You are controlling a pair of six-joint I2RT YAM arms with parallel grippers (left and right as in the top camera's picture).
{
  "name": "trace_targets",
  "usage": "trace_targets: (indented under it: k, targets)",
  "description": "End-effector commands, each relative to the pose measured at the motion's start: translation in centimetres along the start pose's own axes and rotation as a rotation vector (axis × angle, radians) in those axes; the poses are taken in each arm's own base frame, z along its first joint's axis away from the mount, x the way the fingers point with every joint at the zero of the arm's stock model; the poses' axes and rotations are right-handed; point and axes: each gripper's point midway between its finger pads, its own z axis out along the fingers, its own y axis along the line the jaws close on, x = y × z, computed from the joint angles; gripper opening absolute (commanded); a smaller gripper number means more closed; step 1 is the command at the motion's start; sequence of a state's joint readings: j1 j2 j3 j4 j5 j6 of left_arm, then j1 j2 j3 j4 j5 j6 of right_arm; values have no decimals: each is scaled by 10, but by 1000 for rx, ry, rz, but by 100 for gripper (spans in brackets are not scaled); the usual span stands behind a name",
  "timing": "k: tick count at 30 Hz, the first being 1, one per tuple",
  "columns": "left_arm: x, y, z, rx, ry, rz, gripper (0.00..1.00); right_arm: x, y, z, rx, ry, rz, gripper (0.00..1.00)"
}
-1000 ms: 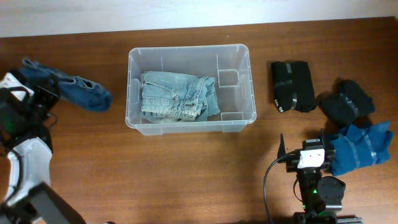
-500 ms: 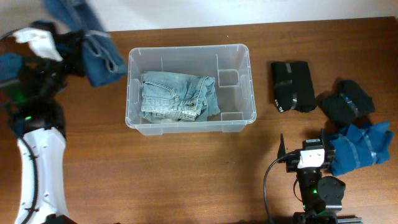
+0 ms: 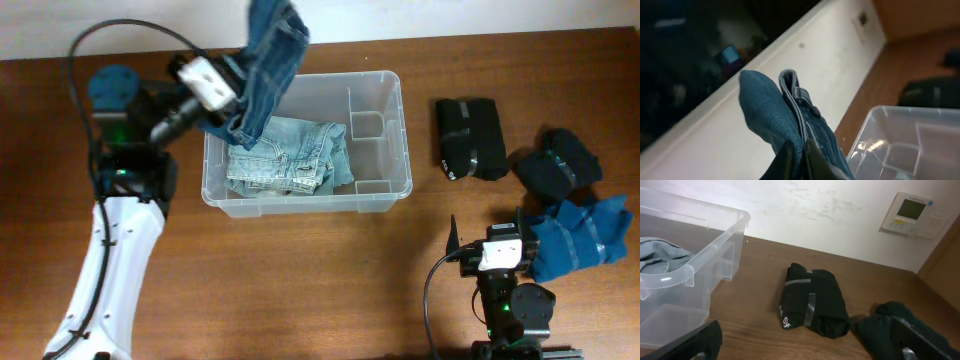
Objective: Pack container
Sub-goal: 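Lift the dark-wash jeans and lower them into the bin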
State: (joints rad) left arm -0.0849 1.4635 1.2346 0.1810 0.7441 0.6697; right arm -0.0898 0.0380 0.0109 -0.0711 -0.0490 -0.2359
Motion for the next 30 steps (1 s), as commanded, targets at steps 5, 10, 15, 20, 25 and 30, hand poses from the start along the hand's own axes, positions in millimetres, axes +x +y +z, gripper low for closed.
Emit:
trace_targets:
  k: [5,10,15,20,25,30]
  targets:
    - [-61,-16,11,-10,-63,552,0,2,1,0,-4,3,8,98]
    - [-50,-15,21,-38,3,701,0,2,1,0,-4,3,8,98]
    - [-17,-7,32,-54,118,808,0,2,1,0,-4,3,8,98]
    - [1,-3,44,-69,150,810,0,2,1,0,-4,3,8,98]
    - [-5,-14,50,-69,115,521,6,2,1,0,-4,3,8,98]
    - [16,-34,50,-28,180,-84,31,2,1,0,-4,3,8,98]
